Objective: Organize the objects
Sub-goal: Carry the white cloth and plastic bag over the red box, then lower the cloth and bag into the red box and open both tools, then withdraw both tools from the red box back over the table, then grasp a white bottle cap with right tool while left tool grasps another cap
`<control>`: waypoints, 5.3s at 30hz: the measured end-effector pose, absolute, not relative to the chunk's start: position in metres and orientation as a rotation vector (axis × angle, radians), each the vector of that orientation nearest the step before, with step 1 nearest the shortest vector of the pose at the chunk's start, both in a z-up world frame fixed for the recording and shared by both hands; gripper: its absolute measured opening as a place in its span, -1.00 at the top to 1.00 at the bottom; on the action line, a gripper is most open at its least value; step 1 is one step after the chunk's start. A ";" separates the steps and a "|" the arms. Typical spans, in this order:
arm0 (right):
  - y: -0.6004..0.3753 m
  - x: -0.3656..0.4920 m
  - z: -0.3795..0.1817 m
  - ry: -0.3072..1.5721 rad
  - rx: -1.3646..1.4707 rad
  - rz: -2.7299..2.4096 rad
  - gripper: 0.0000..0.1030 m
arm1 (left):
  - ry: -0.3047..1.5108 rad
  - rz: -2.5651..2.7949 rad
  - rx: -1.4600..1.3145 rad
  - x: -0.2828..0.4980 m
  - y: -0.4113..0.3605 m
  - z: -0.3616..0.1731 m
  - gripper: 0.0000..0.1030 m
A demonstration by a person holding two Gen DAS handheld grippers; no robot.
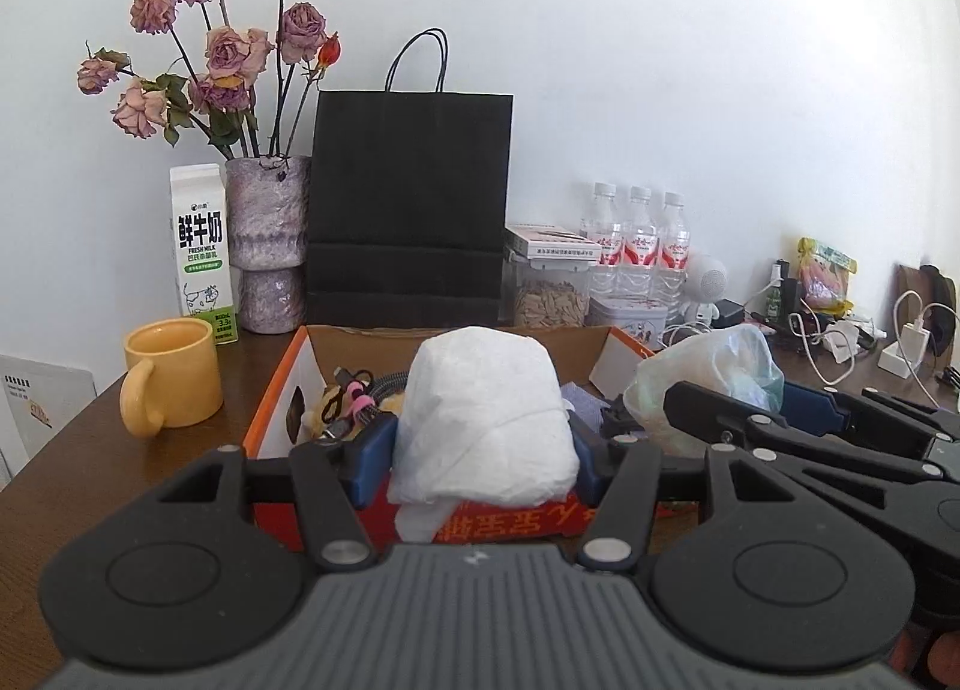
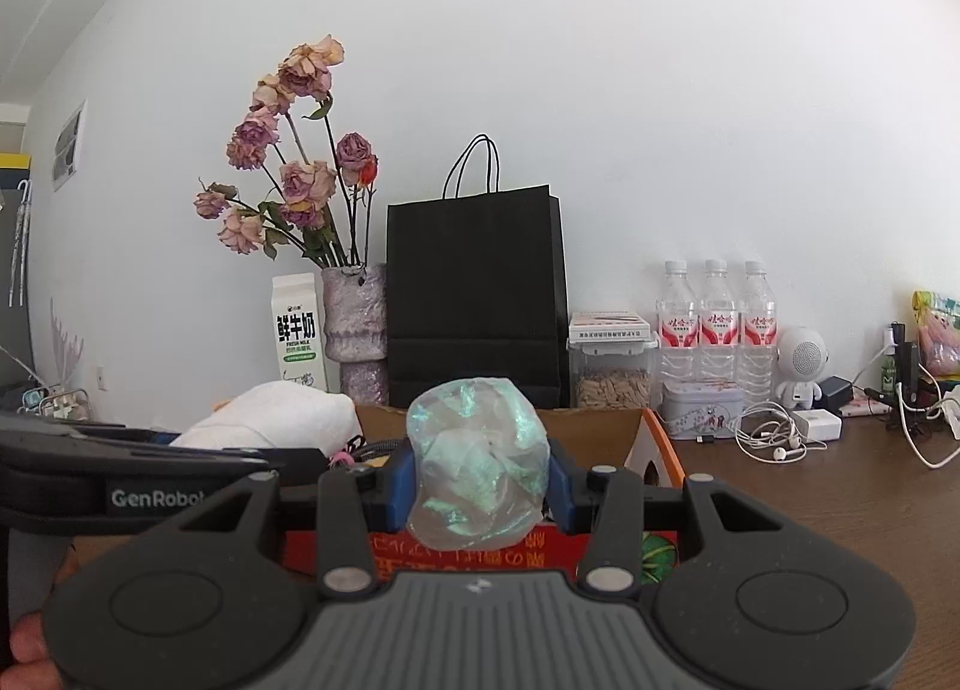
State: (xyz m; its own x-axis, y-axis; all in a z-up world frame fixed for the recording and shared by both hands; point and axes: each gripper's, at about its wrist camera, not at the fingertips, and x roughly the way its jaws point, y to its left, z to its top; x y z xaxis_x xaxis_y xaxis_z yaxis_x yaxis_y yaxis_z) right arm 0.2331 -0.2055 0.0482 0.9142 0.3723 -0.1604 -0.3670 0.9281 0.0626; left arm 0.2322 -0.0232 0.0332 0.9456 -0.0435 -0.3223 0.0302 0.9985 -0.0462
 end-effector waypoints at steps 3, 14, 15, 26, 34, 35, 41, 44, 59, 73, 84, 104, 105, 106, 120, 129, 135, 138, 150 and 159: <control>-0.200 0.254 0.055 0.167 0.032 0.370 0.18 | 0.327 -0.009 -0.060 0.250 -0.021 0.038 -0.14; -0.183 0.330 0.052 0.211 0.066 0.352 0.20 | 0.356 0.080 -0.090 0.322 -0.011 0.033 -0.14; -0.182 0.335 0.050 0.217 0.063 0.351 0.21 | 0.363 0.083 -0.094 0.327 -0.010 0.032 -0.14; -0.176 0.379 0.037 0.269 0.036 0.334 0.21 | 0.420 0.091 -0.090 0.373 -0.002 0.017 -0.14; -0.177 0.387 0.031 0.310 0.007 0.280 -0.23 | 0.398 0.139 -0.102 0.373 0.004 0.015 -0.97; -0.178 0.387 0.030 0.317 0.002 0.260 -0.37 | 0.390 0.153 -0.103 0.373 0.005 0.015 -1.00; -0.177 0.389 0.023 0.346 -0.030 0.226 -0.99 | 0.430 0.174 -0.119 0.378 0.010 0.011 -1.00; -0.177 0.388 0.024 0.346 -0.032 0.229 -0.99 | 0.431 0.174 -0.123 0.378 0.010 0.011 -1.00; -0.186 0.365 0.035 0.289 -0.031 0.240 -0.99 | 0.366 0.173 -0.131 0.352 0.014 0.015 -1.00; -0.220 0.291 0.023 0.279 -0.084 0.257 -1.00 | 0.346 0.129 -0.059 0.270 0.009 -0.004 -1.00; -0.247 0.247 -0.001 0.413 -0.104 0.239 -1.00 | 0.434 0.107 -0.099 0.227 0.015 -0.023 -1.00; -0.258 0.274 -0.022 0.651 -0.034 0.218 0.02 | 0.493 0.088 -0.128 0.223 0.019 -0.030 -1.00; -0.257 0.274 -0.022 0.650 -0.030 0.220 0.10 | 0.494 0.088 -0.128 0.223 0.019 -0.030 -1.00; -0.255 0.275 -0.022 0.648 -0.032 0.224 0.29 | 0.495 0.088 -0.128 0.223 0.019 -0.031 -1.00; -0.254 0.229 0.001 0.335 0.005 0.289 0.51 | 0.511 0.069 -0.126 0.224 0.017 -0.033 -1.00; -0.255 0.229 0.003 0.330 0.004 0.287 0.50 | 0.553 0.035 -0.104 0.228 0.011 -0.037 -1.00; -0.255 0.228 0.003 0.331 0.004 0.286 0.50 | 0.637 -0.016 -0.093 0.237 0.005 -0.045 -1.00; -0.255 0.228 0.003 0.331 0.004 0.285 0.50 | 0.676 -0.003 -0.064 0.244 -0.001 -0.049 -1.00; -0.256 0.227 0.002 0.331 0.004 0.285 0.50 | 0.699 0.077 -0.020 0.272 -0.022 -0.051 -1.00; -0.256 0.227 0.002 0.330 0.004 0.285 0.50 | 0.653 0.060 -0.031 0.267 -0.025 -0.047 -0.08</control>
State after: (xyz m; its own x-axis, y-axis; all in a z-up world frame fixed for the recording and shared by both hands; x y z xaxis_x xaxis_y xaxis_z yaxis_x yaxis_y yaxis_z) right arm 0.2270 -0.2559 0.0019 0.9065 0.2763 -0.3192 -0.2752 0.9601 0.0496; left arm 0.2675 -0.0247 -0.0474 0.7926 0.0458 -0.6081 -0.0651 0.9978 -0.0097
